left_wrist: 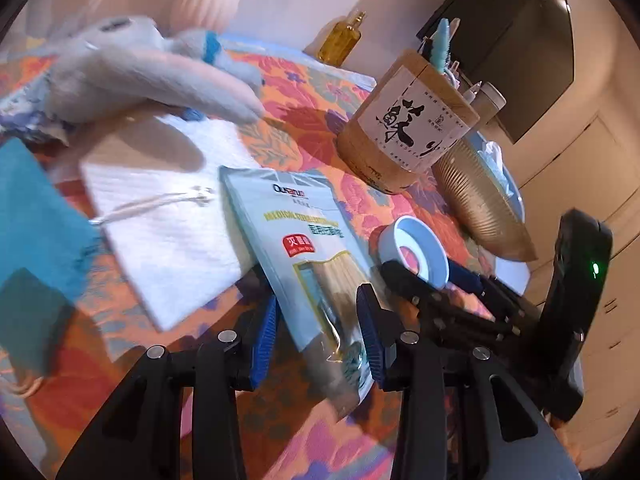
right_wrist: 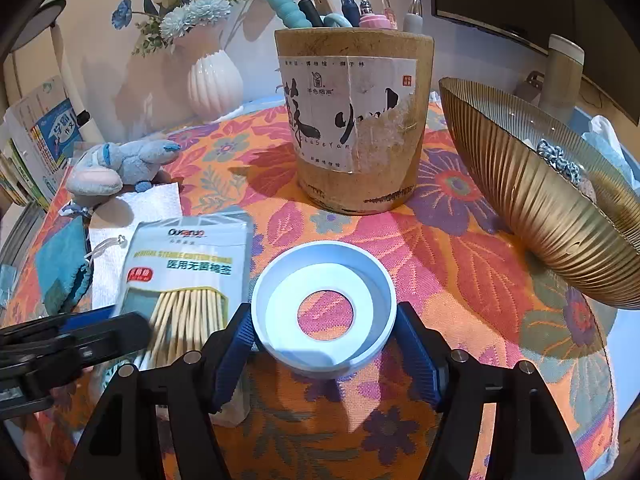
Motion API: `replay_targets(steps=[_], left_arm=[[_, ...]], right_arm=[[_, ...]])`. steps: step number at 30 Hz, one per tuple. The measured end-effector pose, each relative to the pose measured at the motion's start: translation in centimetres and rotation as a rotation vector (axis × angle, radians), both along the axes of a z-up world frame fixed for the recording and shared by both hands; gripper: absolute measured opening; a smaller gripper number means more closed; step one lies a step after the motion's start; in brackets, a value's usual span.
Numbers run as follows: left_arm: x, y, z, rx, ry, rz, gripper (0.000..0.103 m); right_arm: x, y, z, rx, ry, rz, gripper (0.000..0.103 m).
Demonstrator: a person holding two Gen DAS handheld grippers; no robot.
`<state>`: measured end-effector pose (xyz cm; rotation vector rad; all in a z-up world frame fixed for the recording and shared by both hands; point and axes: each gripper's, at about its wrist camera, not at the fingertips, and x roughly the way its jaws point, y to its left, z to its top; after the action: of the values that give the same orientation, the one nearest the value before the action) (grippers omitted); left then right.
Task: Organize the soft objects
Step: 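Carry the cotton-swab bag and white ring into the gold bowl and release both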
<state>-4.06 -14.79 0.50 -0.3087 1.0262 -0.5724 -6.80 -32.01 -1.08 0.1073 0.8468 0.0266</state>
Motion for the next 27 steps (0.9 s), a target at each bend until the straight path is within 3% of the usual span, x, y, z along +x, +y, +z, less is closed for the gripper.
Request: replay_targets(steps=[6, 7, 10, 13, 14, 19, 27], left_arm=[[1.5, -1.5, -0.3, -0.057, 0.015, 0.014, 0.032], [1.5, -1.6, -0.3, -0.050, 0.004, 0.021, 0.015], [1.0, -2.0, -0.1, -0.024, -0.034, 0.024, 0.013], [-0.4, -1.8, 1.3, -0.006, -0.111, 0.020, 0.012], [-0.9, -1.6, 2.0, -0.004, -0.140, 0.023, 0.012], [-2.1, -0.2, 3.7, -0.025, -0.197, 0.025, 0.012], [-4.1, -0.2, 8.5, -0.065, -0.321, -0.031, 0.012]], right_arm=[[0.1, 0.3, -0.1, -0.027, 0.003, -0.008, 0.070], [0.1, 0.4, -0.1, -0.027, 0.004, -0.012, 0.072], [0.1, 0.4, -0.1, -0.029, 0.005, -0.015, 0.073], [0.1, 0.2, 0.0, -0.013, 0.001, -0.019, 0.073], [0.0, 0.2, 0.0, -0.016, -0.004, -0.030, 0.067], [-1.3, -0.9, 1.0, 0.062, -0.071, -0.048, 0.065], [-4.5, -3.5, 6.8, 0.101, -0.213, -0.097, 0.065]])
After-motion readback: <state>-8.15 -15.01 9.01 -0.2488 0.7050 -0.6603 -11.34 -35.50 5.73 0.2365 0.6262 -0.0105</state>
